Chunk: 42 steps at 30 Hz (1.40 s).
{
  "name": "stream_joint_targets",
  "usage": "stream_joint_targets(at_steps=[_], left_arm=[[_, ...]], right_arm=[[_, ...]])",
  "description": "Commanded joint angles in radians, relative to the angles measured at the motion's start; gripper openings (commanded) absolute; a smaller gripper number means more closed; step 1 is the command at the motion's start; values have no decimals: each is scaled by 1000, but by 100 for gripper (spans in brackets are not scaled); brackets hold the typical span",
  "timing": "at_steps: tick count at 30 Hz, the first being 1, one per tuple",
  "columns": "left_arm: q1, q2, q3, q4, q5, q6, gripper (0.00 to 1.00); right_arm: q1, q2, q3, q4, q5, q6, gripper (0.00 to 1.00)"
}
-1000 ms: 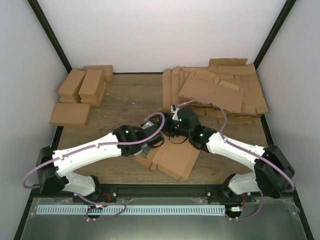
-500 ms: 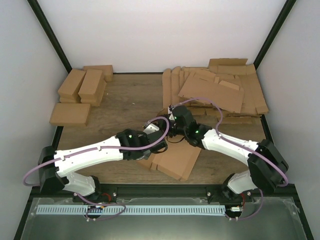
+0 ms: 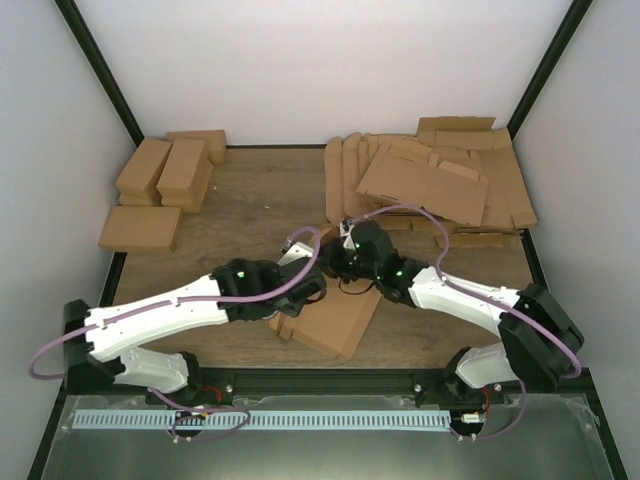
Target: Fold the paper box
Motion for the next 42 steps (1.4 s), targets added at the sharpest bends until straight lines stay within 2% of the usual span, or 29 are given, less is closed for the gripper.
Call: stream_joint_targets(at_steps=[1,3,8,14,19,23,28,33,36,39,42], left_arm=[[17,-110,-5,110,99,-16,71],[56,-157,-37,163,186,-13,79],[178,-218,-146,266,355,24,80],[227,-209,-238,368,478,78,80],[265,-155,-269,429,522,92,67],[266,-131,-274,460,533,105,53],[268,-86,-283,487,557,132,42],[268,-73,-289,491,544,127,41],[273,-74,-294,482,532,122,37],[284,-82,-307,479,536,122,32],[287,-91,-321,487,553,130,32]], right_arm=[[9,-38,-64,100,-17,22,1],[9,-44,-123,192,-31,41,1],[8,-35,-265,432,-68,71,1],[9,-44,-309,475,-70,37,1],[9,-65,-318,428,-56,18,5],[9,-66,-330,419,-55,15,8],[9,-59,-335,394,-54,10,9],[9,-50,-337,382,-59,1,11],[8,-57,-328,360,-58,-20,14],[9,-93,-300,279,-21,-73,17],[6,-129,-276,198,19,-125,23]])
